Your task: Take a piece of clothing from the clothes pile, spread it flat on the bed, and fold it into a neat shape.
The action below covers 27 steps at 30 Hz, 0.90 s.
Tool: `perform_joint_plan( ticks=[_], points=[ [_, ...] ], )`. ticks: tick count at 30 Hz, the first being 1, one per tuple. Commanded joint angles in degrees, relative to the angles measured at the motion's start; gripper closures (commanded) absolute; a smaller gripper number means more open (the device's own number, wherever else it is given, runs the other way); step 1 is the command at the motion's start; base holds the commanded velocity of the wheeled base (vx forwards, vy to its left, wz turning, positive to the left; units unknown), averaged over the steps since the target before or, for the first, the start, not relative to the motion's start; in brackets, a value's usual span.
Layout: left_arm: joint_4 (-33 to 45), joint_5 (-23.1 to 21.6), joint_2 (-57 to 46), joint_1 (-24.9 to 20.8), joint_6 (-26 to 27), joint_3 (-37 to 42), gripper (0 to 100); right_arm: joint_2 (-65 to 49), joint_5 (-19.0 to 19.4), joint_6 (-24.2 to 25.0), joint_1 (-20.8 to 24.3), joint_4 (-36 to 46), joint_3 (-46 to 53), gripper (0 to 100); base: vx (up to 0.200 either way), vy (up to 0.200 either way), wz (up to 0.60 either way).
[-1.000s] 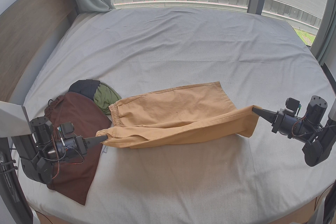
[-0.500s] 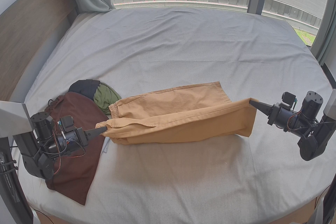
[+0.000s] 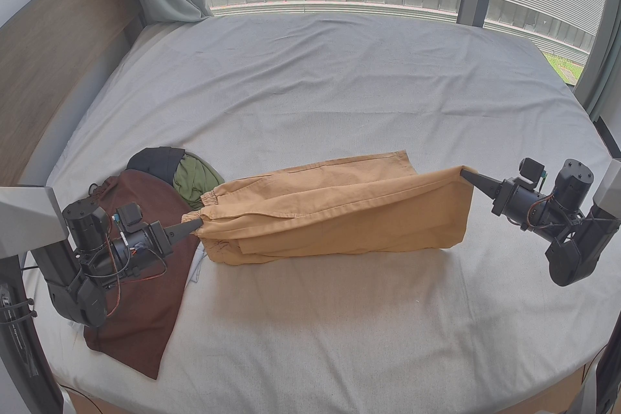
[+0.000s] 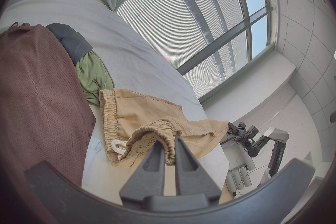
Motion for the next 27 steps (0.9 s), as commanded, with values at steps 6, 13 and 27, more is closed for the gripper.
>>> perform_joint_plan(
  ticks=[6, 13, 27],
  points=[
    [-0.03, 1.77, 0.32, -0.44, -0.80, -1.72, 100, 4.23, -0.74, 0.45, -0.02, 0.30, -5.73, 100, 0.000, 0.000, 0.00],
    [-0.03, 2.39, 0.49, -0.35, -2.03, -2.78, 100, 6.07, -0.82, 0.62, 0.25, 0.30, -8.45, 100, 0.000, 0.000, 0.00],
    [-0.03, 5.73, 2.52, -0.53, -3.44, -5.41, 100, 9.67, -0.82, 3.44, 0.34, 0.47, -15.48, 100, 0.000, 0.000, 0.00]
  ],
)
